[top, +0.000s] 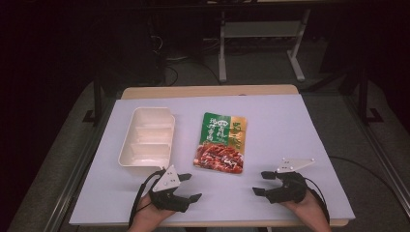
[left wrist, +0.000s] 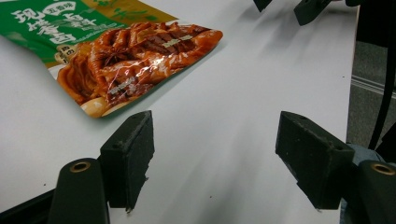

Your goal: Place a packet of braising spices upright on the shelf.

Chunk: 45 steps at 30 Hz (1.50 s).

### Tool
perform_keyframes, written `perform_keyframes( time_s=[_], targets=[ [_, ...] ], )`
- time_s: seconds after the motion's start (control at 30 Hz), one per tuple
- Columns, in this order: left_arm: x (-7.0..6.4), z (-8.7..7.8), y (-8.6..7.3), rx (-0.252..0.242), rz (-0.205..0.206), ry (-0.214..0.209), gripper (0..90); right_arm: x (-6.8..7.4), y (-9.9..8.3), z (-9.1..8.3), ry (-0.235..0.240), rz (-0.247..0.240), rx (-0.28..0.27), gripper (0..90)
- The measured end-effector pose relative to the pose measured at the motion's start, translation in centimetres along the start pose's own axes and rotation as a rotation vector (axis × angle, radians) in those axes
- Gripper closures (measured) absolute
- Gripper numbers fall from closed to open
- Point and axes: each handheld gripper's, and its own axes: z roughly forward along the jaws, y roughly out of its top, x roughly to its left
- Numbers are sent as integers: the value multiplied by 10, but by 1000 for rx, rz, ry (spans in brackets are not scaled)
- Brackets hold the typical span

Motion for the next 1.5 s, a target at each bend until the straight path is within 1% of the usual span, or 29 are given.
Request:
perform_keyframes(
  time_s=[0.07, 0.13, 0.23, 0.3, 0.37, 0.43, 0.47, 0.53, 0.6, 0.67, 0.7, 0.73, 0.77, 0.83, 0.87, 0.9, 0.93, 0.97, 1.07, 1.13, 1.17, 1.23, 1.27, 1.3, 1.33, 1.37, 1.4, 1.47, 1.5],
  targets=[
    [1, 0, -1, 1, -5, 0, 274, 1, 0, 0, -3, -4, -2, 280],
    [1, -1, 0, -4, -8, 2, 274, 3, 0, -3, -16, -29, -12, 299],
    [2, -1, 0, -7, -7, 3, 276, 4, 1, -5, -29, -44, -17, 304],
    [2, -1, 1, -12, -12, 2, 284, 4, 2, -7, -61, -59, -30, 319],
    [3, -1, 2, -16, -14, 6, 290, 2, 3, -9, -72, -47, -35, 304],
    [4, 0, 4, -22, -22, 6, 307, 0, 3, -12, -64, -33, -53, 313],
    [5, 0, 5, -20, -19, 7, 329, -2, 4, -14, -71, -35, -46, 317],
    [6, 2, 8, -23, -22, 16, 338, -2, 5, -14, -73, -38, -41, 317],
    [8, 4, 12, -18, -16, 23, 380, -4, 5, -15, -78, -32, -42, 315],
    [13, 9, 19, -18, -17, 40, 424, -10, 4, -14, -77, 7, -22, 254],
    [13, 9, 19, -18, -17, 40, 436, -10, 4, -14, -77, 7, -22, 254],
    [14, 11, 21, -16, -16, 52, 436, -12, 4, -13, -73, 24, -13, 252],
    [18, 16, 25, -19, -30, 55, 438, -14, 4, -12, -74, 36, -4, 252],
    [20, 18, 27, -18, -30, 59, 441, -15, 4, -12, -79, 36, 0, 251],
    [22, 24, 31, -14, -27, 72, 461, -15, 5, -12, -86, 36, -3, 249],
    [22, 24, 31, -14, -27, 72, 476, -15, 5, -12, -86, 36, -3, 249],
    [23, 26, 34, -11, -27, 77, 500, -17, 6, -13, -86, 51, -9, 239],
    [24, 30, 36, -7, -30, 85, 500, -17, 6, -13, -86, 51, -9, 239],
    [28, 39, 41, 10, -41, 101, 566, -19, 8, -11, -90, 66, -2, 233],
    [30, 44, 43, 25, -21, 138, 615, -20, 9, -10, -97, 62, -3, 223],
    [31, 47, 43, 31, -23, 148, 646, -21, 10, -9, -97, 66, 2, 224],
    [35, 53, 42, 39, -49, 156, 700, -22, 12, -6, -101, 72, 11, 224],
    [38, 58, 41, 47, -67, 165, 752, -24, 15, -2, -104, 66, 27, 224],
    [38, 58, 41, 47, -67, 165, 769, -24, 15, -2, -104, 66, 27, 224],
    [40, 60, 40, 56, -75, 169, 769, -24, 17, -1, -109, 64, 35, 224],
    [41, 61, 40, 66, -75, 175, 817, -27, 23, 2, -113, 53, 44, 240],
    [43, 63, 41, 81, -81, 191, 834, -29, 27, 3, -116, 41, 45, 266],
    [43, 65, 41, 91, -79, 194, 852, -31, 31, 4, -115, 40, 44, 275],
    [43, 69, 41, 121, -70, 204, 887, -36, 41, 7, -105, 38, 48, 307]
  ],
)
